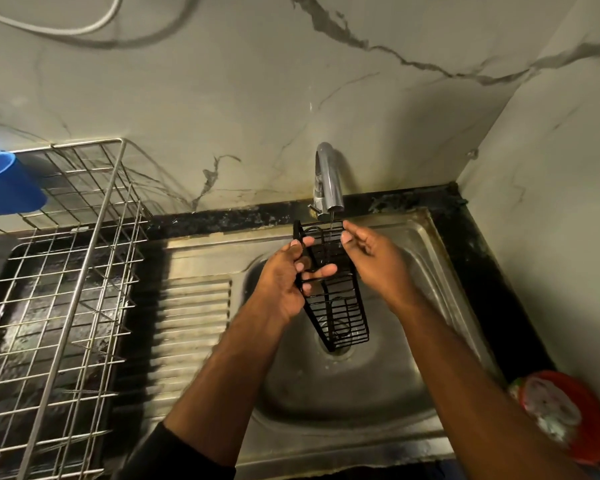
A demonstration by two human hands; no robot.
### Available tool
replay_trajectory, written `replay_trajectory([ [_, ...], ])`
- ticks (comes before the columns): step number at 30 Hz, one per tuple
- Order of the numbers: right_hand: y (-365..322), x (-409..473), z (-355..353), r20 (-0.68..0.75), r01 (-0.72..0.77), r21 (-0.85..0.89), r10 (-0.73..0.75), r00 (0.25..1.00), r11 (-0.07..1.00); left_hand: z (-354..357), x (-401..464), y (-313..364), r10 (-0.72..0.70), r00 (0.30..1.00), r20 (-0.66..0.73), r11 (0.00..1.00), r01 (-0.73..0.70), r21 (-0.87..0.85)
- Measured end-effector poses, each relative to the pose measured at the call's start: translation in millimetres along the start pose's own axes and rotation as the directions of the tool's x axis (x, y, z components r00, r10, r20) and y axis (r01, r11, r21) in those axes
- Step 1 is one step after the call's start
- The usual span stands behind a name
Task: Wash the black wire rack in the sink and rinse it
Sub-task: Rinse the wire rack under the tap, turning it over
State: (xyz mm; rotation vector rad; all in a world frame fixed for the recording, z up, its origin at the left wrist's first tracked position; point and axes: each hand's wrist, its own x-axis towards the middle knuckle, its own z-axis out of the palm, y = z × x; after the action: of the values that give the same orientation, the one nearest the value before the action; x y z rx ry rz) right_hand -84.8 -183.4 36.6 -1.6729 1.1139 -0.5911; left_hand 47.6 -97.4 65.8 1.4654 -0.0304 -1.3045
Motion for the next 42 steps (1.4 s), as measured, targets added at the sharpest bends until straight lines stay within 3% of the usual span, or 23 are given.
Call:
replay_trajectory([
  [6, -11.2, -6.4, 6.7, 0.05, 0.067, -0.009, -0.066, 0.997, 0.998, -5.7, -13.9, 1.9, 0.029, 0.996, -0.083, 0.986, -0.042, -0.163],
  [12, -18.4, -25.5, 6.8, 0.037, 0.128, 0.004, -0.128, 0.991, 0.992, -10.1, -44.9, -3.7, 0.08, 0.996, -0.028, 0.965, -0.084, -0.248],
  [21, -23.5, -57.6, -14.2, -0.136, 0.079, -0.087, -0.09, 0.987, 0.993, -6.6, -87.6, -14.9, 0.129, 0.982, 0.137, 0.983, -0.145, 0.115],
  [24, -33.6, -67.5, -24.7, -0.183, 0.138, -0.139, -0.162, 0.97, 0.981, -4.8, -100.4, -13.6, 0.172, 0.97, 0.172, 0.947, -0.211, 0.242],
  [27, -41.1, -76.0, -34.8, -0.137, 0.186, -0.127, -0.203, 0.97, 0.974, -5.3, -108.7, -12.9, 0.297, 0.923, 0.243, 0.799, -0.38, 0.466],
  [30, -42.6, -81.8, -39.9, -0.059, 0.26, -0.218, -0.279, 0.958, 0.941, -4.4, -114.8, -10.6, 0.451, 0.832, 0.322, 0.549, -0.543, 0.636],
  [33, -46.9, -92.7, -44.9, -0.012, 0.292, -0.22, -0.302, 0.953, 0.931, -1.6, -120.2, -7.3, 0.547, 0.771, 0.327, 0.238, -0.518, 0.821],
  [34, -48.3, -96.5, -47.5, -0.001, 0.296, -0.188, -0.301, 0.954, 0.937, -1.1, -121.3, -6.2, 0.574, 0.75, 0.33, 0.179, -0.508, 0.843],
  [38, -51.1, -105.9, -60.4, 0.067, 0.292, 0.0, -0.291, 0.954, 0.956, -3.9, -123.1, -3.5, 0.644, 0.664, 0.38, 0.099, -0.564, 0.82],
  [42, -51.7, -107.8, -60.5, 0.095, 0.3, 0.114, -0.311, 0.946, 0.947, -8.5, -120.1, -1.6, 0.646, 0.654, 0.394, 0.251, -0.669, 0.7],
])
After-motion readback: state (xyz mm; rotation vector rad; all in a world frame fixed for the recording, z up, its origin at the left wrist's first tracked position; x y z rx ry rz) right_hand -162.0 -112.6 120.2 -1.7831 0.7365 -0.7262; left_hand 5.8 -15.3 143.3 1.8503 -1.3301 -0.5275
